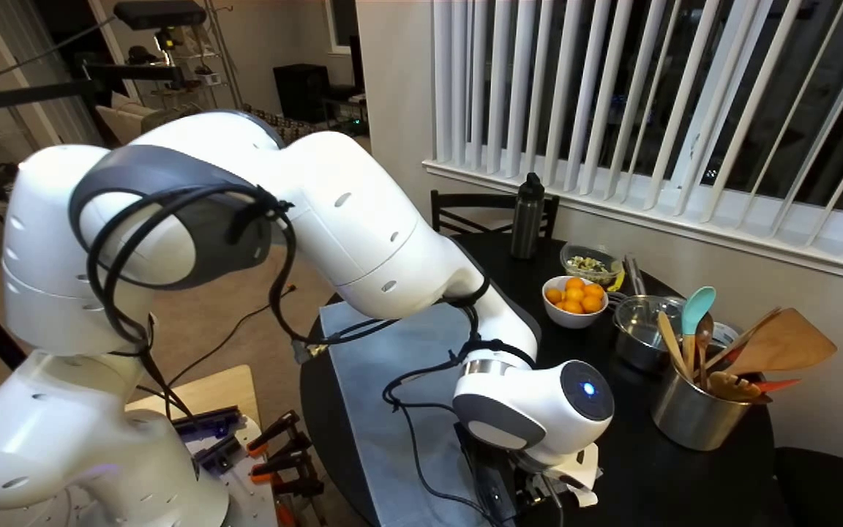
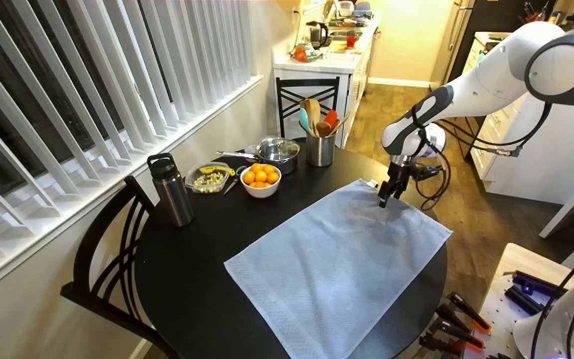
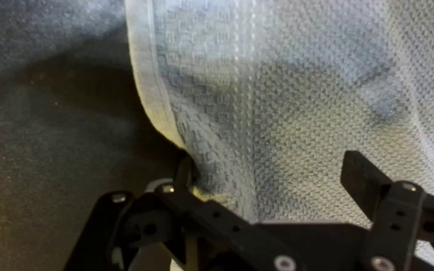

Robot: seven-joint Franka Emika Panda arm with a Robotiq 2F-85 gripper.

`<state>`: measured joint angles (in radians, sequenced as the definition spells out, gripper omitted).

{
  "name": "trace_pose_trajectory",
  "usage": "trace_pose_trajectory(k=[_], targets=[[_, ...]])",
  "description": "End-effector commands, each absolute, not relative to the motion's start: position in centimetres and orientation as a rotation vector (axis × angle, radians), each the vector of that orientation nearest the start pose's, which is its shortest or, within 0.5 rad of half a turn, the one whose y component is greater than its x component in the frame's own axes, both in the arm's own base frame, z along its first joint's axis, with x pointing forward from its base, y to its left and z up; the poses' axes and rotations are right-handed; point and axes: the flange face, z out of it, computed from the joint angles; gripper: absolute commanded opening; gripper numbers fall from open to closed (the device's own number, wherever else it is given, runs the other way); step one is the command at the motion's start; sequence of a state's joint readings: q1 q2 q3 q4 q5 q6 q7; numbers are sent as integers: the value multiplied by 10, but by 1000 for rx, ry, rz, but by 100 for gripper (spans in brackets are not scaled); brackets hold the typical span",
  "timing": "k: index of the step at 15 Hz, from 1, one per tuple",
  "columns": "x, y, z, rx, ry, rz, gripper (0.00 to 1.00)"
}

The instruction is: Fold the towel on the table

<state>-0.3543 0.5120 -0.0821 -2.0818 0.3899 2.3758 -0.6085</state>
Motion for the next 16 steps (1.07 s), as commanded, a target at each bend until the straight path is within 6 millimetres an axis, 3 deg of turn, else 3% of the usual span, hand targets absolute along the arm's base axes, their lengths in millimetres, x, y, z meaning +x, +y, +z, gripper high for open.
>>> trace_pose_trajectory(k=[1,3,4,5,16], targets=[[495,-231,175,-2829,209,125,100],[492,-232,177,-2822,210,133,100],[491,-233,177,-2821,203,140,75],[491,-234,177,-2822,201,139,74],[494,-234,176,-2832,220,158,4]])
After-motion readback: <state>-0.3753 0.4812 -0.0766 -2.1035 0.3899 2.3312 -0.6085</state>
